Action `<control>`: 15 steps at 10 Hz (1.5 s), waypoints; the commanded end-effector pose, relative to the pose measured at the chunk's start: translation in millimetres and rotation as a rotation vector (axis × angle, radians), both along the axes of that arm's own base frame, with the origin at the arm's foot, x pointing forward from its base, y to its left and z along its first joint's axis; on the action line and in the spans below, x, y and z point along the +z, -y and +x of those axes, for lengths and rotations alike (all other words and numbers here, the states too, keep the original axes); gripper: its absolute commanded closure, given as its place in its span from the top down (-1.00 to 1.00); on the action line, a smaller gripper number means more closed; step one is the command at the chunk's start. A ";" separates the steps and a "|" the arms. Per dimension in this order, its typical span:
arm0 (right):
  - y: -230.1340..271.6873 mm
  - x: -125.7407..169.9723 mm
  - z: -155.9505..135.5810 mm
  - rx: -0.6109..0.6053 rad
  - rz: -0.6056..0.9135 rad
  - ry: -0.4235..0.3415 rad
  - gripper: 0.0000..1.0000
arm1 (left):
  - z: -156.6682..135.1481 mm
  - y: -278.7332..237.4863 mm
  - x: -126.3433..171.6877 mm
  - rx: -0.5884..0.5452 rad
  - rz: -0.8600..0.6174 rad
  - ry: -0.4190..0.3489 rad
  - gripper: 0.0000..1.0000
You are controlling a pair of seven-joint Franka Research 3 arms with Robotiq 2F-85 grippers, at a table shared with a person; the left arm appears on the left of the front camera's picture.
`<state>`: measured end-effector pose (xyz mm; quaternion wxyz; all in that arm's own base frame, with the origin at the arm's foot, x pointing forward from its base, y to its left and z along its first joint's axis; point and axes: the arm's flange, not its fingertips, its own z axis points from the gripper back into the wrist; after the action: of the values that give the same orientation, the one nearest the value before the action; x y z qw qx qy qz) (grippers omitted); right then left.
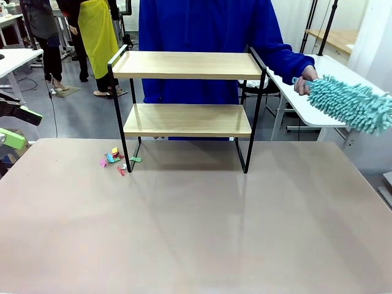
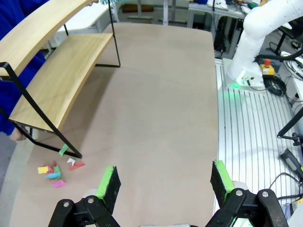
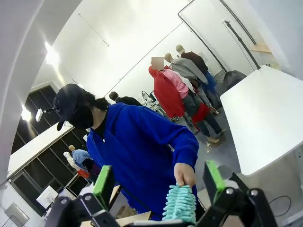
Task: Clean the shelf.
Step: Hand the Duster back to the human.
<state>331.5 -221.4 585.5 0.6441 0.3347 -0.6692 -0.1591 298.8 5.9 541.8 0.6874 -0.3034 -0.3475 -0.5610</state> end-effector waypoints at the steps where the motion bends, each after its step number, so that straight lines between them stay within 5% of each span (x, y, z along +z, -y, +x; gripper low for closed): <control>1: 0.3 -1.0 -1.5 -0.009 -0.016 0.005 1.00 | 0.9 0.4 0.9 -0.015 -0.024 0.016 1.00; 15: 0.3 -1.0 -1.5 -0.009 -0.016 0.005 1.00 | 0.9 0.4 0.9 -0.015 -0.024 0.016 1.00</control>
<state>331.0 -222.1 584.9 0.6442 0.3340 -0.6692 -0.1601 298.2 6.3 541.9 0.6859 -0.3053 -0.3489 -0.5609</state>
